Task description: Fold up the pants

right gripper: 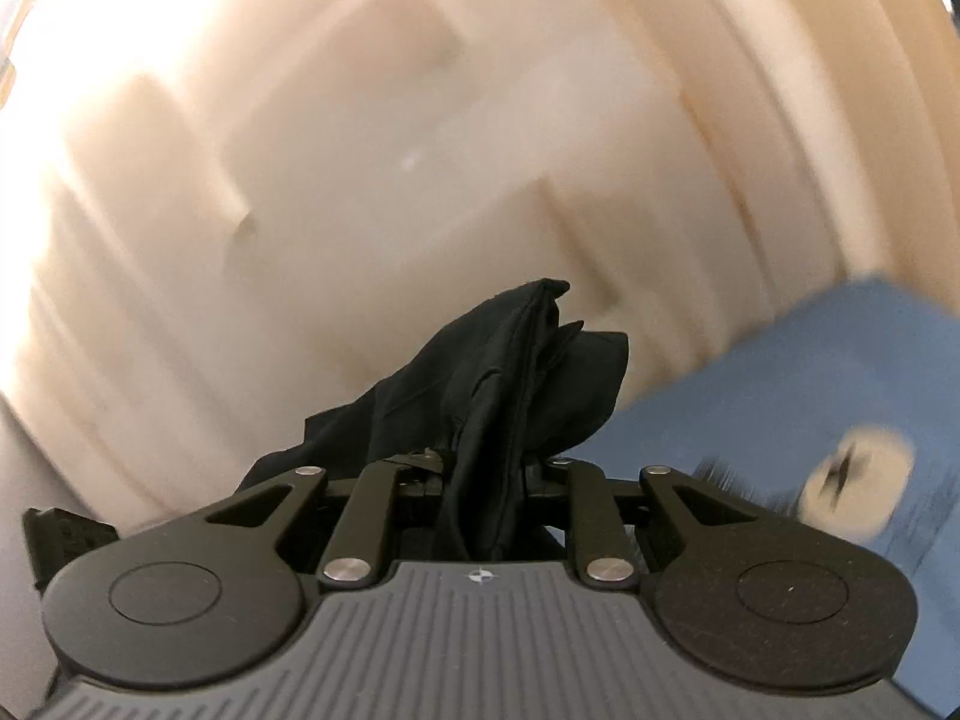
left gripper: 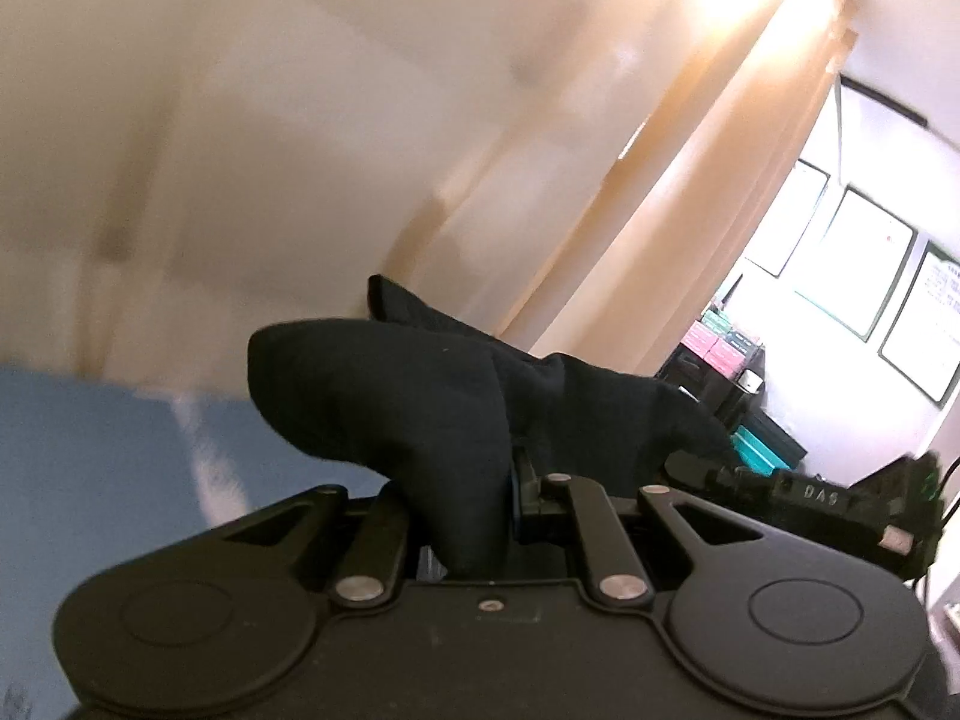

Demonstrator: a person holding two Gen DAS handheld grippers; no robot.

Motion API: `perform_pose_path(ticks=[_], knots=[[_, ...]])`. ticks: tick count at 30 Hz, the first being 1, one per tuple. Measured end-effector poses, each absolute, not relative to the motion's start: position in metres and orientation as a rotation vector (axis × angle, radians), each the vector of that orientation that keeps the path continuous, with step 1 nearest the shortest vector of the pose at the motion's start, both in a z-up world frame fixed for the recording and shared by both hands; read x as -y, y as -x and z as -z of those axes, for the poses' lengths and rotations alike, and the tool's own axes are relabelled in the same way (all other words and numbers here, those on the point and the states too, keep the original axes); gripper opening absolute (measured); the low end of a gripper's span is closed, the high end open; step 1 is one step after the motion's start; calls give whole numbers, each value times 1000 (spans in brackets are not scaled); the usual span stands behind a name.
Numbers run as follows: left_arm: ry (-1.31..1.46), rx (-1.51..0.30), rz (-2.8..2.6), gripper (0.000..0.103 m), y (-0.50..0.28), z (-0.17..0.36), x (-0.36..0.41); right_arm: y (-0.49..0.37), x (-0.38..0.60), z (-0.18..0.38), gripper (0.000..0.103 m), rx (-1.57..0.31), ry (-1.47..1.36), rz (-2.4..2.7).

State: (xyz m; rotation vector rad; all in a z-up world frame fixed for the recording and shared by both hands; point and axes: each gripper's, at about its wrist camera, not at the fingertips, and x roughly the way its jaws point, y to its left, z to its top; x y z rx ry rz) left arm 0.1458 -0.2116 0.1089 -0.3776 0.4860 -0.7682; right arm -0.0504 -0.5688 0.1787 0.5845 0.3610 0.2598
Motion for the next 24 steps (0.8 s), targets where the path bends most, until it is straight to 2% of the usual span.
perform_pose_path(ticks=[7,14,21,22,24], knots=[[405,-487,736,99,-235,-85,296,-39,631,-171,31,-358,-504,-198],[427,-555,692,99,-315,-13,351,-127,676,-104,32,-425,-510,-179],[436,-608,646,101,-364,53,375,-190,701,-33,32,-454,-560,-175],[435,-625,631,102,-369,62,376,-196,702,-26,33,-459,-563,-170],[421,-657,612,103,-374,75,375,-205,705,-9,54,-481,-562,-125]])
